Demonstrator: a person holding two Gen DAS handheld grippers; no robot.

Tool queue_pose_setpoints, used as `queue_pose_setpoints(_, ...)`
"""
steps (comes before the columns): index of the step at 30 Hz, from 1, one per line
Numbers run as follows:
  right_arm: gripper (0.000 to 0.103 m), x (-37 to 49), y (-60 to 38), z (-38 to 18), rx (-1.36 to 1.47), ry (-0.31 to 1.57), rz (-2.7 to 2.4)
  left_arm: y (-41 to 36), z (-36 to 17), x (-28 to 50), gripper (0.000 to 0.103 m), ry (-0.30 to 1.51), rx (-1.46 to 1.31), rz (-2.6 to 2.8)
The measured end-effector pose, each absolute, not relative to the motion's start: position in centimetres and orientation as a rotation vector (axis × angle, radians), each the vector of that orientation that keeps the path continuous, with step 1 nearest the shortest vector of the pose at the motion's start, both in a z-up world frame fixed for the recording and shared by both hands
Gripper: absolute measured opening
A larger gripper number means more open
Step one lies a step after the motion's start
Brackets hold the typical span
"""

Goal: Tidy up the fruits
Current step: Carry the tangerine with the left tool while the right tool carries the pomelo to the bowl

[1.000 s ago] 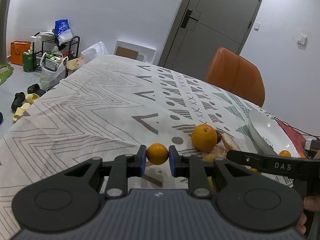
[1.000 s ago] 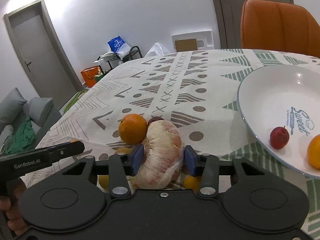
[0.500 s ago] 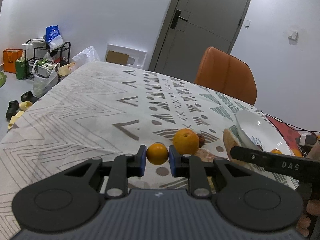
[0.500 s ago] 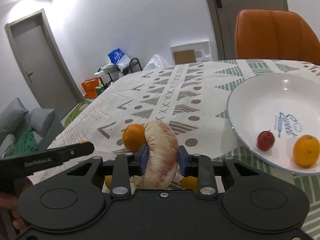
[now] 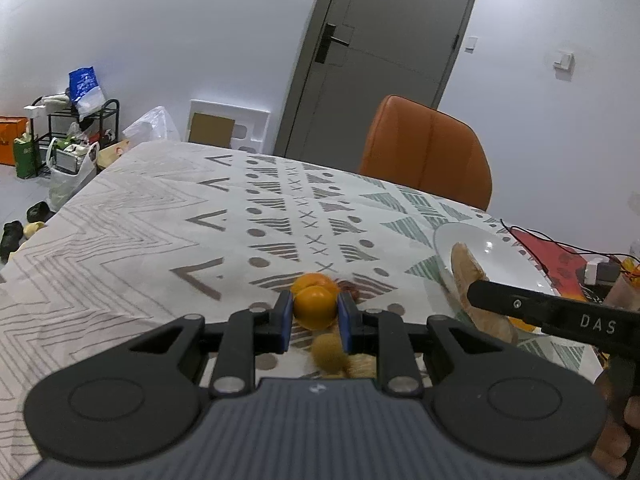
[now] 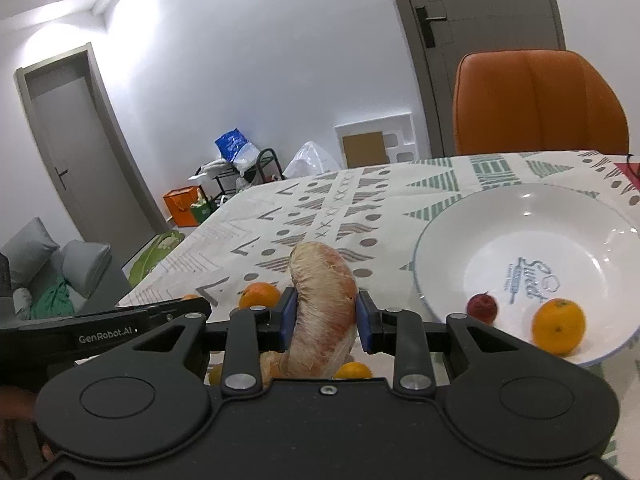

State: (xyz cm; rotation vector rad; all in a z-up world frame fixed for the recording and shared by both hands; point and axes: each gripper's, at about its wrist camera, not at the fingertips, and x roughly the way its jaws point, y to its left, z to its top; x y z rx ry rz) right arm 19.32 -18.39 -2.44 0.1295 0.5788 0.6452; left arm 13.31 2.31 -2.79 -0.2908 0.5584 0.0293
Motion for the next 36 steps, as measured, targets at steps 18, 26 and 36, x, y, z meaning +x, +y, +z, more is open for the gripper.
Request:
queue_pose_setpoints(18, 0.029, 19.4, -24.3, -1.8, 0.172, 0.537, 0.535, -2.5, -1.7, 16.2, 0.022, 0.54, -0.243, -0.072)
queue_pose_setpoints(26, 0.029, 19.8, -27.0, -2.1, 0.199, 0.529, 0.489, -4.9, -1.5, 17.3, 0.022, 0.542, -0.218, -0.111)
queue_pose_setpoints(36, 0.029, 20.6, -30.5, -2.7, 0.242, 0.519, 0.434, -7.6, -1.5, 18.7, 0.022, 0.551, -0.18, -0.142)
